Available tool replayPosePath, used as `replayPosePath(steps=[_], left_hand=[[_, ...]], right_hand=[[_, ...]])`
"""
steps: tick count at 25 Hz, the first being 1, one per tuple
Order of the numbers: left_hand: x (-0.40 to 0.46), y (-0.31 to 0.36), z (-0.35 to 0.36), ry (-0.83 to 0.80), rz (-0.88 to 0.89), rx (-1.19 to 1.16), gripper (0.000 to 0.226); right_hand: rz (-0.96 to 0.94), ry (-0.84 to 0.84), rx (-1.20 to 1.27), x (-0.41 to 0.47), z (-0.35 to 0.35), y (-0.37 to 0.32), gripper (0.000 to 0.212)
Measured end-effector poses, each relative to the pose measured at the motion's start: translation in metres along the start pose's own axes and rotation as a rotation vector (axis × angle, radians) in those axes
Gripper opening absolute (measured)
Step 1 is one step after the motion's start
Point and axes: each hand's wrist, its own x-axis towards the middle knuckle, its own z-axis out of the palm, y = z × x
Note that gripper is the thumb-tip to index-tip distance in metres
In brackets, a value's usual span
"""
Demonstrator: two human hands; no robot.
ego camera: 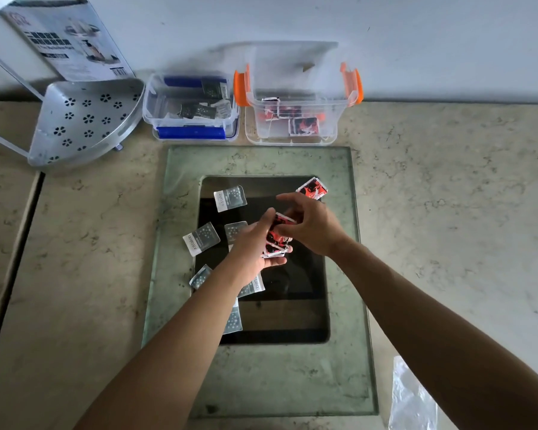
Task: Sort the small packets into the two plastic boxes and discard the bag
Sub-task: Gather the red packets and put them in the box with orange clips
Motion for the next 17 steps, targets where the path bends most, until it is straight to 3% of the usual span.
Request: replayPosePath(steps=[6, 9, 11, 14, 17], left_hand=[[0.018, 0.014, 0.017, -0.131, 0.062, 0.004, 0.044], [0.027, 0.02, 0.018, -0.203, 0.075, -0.011, 0.024], [0.03, 0.02, 0.018, -0.211, 0.077, -0.008, 0.026], [0.033, 0.019, 0.017, -0.164, 0.05, -0.092, 0.027], [0.031, 0.019, 0.014, -0.128, 0.004, -0.2, 0.022]], right_hand=[[0.038, 0.08, 0.216, 0.018, -0.026, 0.016, 0.064], [0.079, 0.122, 0.377, 0.026, -0.028, 0.022, 0.048], [0.138, 0.252, 0.434, 0.035, -0.026, 0.026, 0.03], [0.274, 0.512, -0.005, 0.048, -0.026, 0.04, 0.025], [0.373, 0.409, -0.243, 0.048, -0.019, 0.05, 0.049]])
